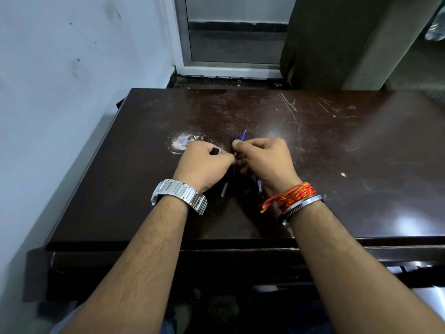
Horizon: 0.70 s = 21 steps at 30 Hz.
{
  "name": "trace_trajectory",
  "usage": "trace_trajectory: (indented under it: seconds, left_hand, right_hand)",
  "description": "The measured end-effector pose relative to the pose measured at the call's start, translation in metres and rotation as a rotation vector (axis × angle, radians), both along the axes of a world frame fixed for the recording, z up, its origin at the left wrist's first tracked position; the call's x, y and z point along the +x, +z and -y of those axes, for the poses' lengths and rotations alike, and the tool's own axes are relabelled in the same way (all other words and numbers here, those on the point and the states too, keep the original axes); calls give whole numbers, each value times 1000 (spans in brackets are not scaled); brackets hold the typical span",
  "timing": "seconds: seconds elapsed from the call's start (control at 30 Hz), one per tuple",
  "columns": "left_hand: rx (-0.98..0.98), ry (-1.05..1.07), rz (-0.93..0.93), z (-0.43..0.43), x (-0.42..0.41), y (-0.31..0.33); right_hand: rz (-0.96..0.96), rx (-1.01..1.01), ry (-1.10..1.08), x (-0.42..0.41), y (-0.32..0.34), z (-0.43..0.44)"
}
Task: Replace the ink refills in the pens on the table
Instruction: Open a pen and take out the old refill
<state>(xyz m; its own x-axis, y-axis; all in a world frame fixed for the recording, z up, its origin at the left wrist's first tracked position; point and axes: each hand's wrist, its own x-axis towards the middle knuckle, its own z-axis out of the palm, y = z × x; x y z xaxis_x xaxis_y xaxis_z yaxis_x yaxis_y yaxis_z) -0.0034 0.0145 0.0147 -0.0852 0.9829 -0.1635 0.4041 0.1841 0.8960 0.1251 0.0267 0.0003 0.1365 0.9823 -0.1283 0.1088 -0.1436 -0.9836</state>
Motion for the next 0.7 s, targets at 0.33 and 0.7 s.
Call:
trace_trajectory:
  seconds: [0.33,0.7]
  left_hand:
    - [-250,-5,381,-1,-1,8]
    - [-326,-186,340,7,3,8]
  right_hand:
    - [-129,343,-297,15,12,-2]
    - [-167,383,-302,12,14,-1]
